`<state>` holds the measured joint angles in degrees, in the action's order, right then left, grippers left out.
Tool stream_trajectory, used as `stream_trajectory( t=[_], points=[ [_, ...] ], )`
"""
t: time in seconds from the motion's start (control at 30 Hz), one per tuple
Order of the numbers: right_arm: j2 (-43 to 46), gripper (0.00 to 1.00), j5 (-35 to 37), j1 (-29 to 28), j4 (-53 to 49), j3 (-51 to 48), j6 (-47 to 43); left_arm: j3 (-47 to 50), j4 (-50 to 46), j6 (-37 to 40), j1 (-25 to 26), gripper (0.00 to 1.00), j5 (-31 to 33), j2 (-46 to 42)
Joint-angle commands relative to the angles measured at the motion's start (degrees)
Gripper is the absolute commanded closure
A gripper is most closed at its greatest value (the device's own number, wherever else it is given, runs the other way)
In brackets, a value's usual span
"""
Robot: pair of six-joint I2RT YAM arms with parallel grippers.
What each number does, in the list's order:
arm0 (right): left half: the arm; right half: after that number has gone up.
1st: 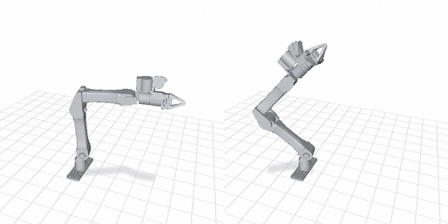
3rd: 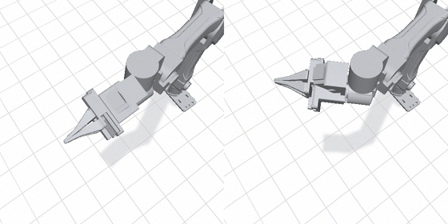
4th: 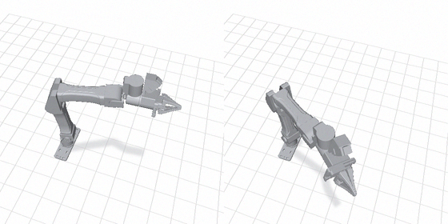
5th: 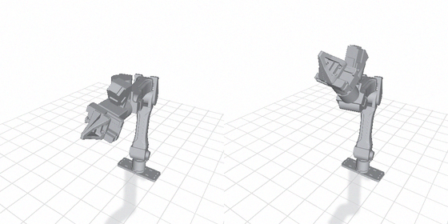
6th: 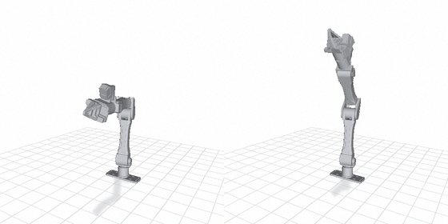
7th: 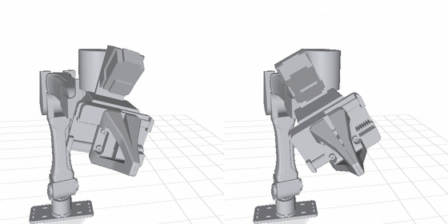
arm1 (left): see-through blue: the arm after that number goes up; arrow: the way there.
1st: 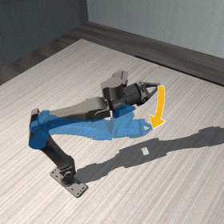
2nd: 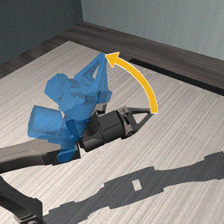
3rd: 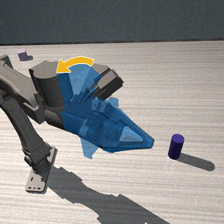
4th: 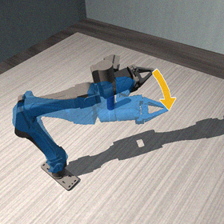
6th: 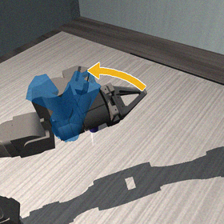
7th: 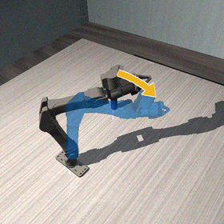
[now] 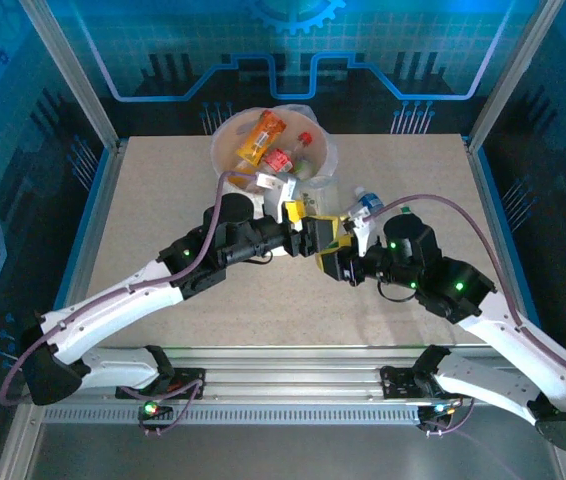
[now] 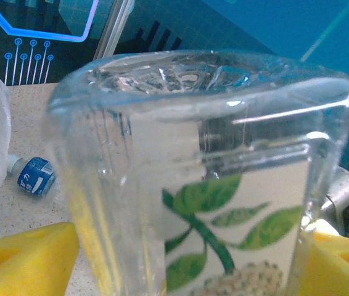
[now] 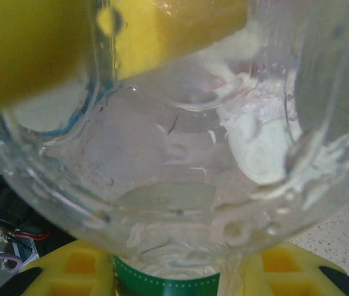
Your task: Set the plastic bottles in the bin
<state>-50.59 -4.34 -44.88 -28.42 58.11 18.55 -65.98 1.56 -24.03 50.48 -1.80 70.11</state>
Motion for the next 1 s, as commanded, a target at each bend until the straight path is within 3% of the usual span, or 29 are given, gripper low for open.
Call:
stream_trajectory(
  t=[0.0,0.1,0.23,0.33,0.4,0.73,0.97],
  points=[
    [-0.22,0.77,1.75,-1.60,2.05,2.24,-1.32,-2.21,1.31,-0.40,-0.14,0.21,-2.15,0.29],
    [-0.56,0.75,2.62,-2.05,2.23,2.43,-1.32,-2.22,1.12,-0.24,-0.19,0.41,-1.85,0.29],
    [-1.21,0.60,3.00,-2.18,1.28,3.51,-1.75,-2.86,0.00,1.33,-0.20,0.65,-0.58,-0.21],
    [-1.68,0.33,4.14,-2.29,-0.68,5.61,-1.80,-4.67,-2.75,4.51,-0.42,0.73,0.92,-0.74],
    [-1.79,0.01,4.34,-2.31,-2.06,7.41,-1.60,-6.75,-5.41,7.72,-1.05,0.74,1.85,-1.15],
    [0.75,0.00,14.39,-2.14,-9.33,15.83,0.28,-23.90,-21.13,22.46,-12.93,0.78,0.16,2.95],
    [-1.65,0.00,30.87,1.33,-24.03,21.58,8.69,-41.40,-36.30,33.38,-20.19,0.78,0.43,14.17]
  ],
)
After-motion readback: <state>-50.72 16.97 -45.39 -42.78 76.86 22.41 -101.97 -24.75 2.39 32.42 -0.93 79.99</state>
